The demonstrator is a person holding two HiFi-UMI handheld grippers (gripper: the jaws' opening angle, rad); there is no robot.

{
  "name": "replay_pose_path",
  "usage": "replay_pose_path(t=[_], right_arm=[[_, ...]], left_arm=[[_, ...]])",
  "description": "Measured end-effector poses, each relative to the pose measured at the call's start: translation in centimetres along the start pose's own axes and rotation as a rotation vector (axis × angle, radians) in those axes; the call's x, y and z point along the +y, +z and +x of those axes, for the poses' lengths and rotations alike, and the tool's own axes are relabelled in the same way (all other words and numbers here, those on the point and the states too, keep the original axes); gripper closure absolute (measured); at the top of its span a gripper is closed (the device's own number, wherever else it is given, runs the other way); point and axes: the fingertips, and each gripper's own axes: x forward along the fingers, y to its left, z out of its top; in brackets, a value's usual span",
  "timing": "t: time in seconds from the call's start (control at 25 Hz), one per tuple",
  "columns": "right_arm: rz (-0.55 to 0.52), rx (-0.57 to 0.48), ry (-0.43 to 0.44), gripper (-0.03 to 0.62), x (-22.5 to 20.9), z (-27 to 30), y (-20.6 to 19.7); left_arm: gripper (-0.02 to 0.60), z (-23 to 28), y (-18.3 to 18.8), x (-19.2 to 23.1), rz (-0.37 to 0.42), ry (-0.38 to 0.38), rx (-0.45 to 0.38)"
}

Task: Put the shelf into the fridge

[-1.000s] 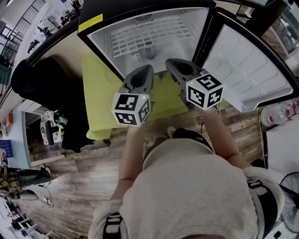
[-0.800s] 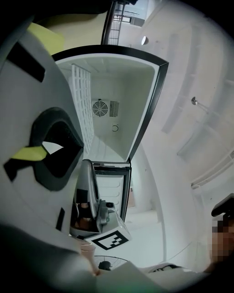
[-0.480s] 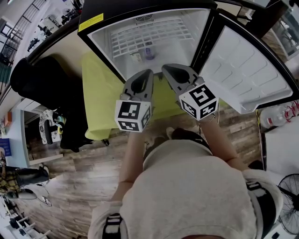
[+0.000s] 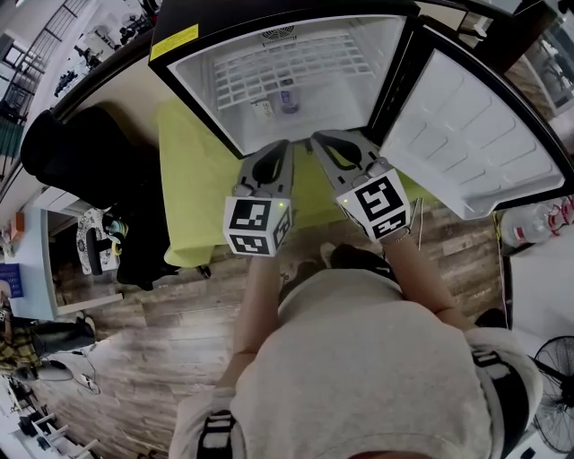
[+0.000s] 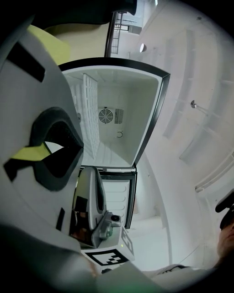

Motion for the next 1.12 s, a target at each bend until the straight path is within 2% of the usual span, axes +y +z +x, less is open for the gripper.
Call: replay_pose_path(t=[0.2,0.4,0.8,1.12], right_arm=[[-0.008,0.053,0.035,0.583,1.1,0.4,-1.1],[0.016,0.083,0.045,0.583,1.1,0.7,-2.4],[0.06,0.102,0.041,0.583,0.3,1.0,-3.5],[0.07,0.092,0.036,0.583,-0.4,1.2,-3.6]], left_arm=[[0.571,0.3,-1.4,-0.3,-0.021,-0.022,0.057],[0.571,0.8,-2.3,-0.8,-0.004,-0.054,0.103],[0.571,1.4,-3.3,-1.3,0.014,-0.105,0.158],[0.571,1.9,-3.4,-1.5,0.022,-0.124,0.164]])
